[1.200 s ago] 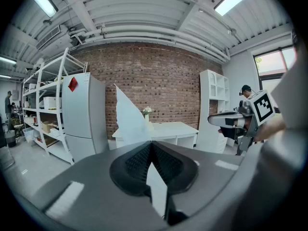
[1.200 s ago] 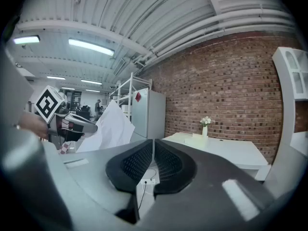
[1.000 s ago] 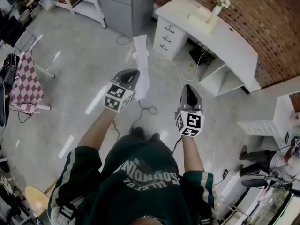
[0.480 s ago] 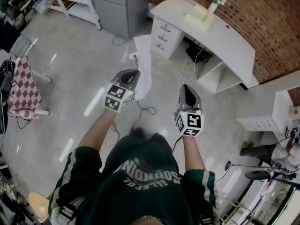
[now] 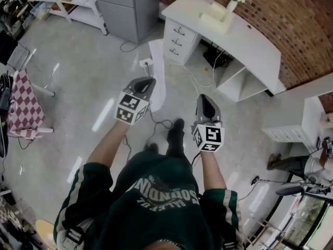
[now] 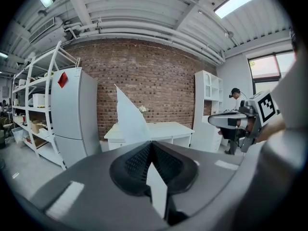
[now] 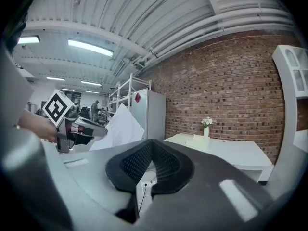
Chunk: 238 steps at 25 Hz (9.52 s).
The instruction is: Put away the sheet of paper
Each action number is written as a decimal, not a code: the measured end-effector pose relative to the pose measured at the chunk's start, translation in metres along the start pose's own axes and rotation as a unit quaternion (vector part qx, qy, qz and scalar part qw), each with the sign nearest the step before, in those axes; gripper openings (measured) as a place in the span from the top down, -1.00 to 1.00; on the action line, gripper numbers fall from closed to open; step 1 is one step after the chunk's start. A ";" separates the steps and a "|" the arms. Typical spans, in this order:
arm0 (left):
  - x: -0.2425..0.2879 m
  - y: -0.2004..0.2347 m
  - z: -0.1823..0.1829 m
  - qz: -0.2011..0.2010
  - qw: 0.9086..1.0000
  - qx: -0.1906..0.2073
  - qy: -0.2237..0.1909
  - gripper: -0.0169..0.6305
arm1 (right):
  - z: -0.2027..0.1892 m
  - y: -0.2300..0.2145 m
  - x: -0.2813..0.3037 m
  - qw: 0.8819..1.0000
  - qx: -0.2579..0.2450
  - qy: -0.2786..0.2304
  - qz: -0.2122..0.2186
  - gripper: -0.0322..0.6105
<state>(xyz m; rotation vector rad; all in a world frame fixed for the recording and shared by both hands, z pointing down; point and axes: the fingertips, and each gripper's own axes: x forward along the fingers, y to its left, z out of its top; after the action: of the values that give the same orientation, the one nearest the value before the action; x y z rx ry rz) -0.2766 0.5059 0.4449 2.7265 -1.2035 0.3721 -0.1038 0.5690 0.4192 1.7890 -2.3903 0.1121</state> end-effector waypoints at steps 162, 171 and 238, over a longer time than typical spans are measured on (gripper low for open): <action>0.876 0.332 0.212 -0.200 0.977 -0.001 0.081 0.91 | 0.044 -0.541 0.764 0.990 0.098 0.078 -0.061 0.90; 0.905 0.345 0.157 -0.226 0.964 0.005 0.139 0.91 | 0.030 -0.540 0.769 0.988 0.099 0.097 -0.068 0.90; 0.997 0.310 0.027 -0.271 0.923 -0.072 0.264 0.91 | -0.041 -0.572 0.775 0.971 0.147 0.156 -0.104 0.90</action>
<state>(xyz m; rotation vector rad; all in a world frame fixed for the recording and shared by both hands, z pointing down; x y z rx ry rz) 0.1461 -0.4128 0.7051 2.4457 -0.3074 0.8249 0.2344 -0.3209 0.5710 1.9590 -2.0367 0.6982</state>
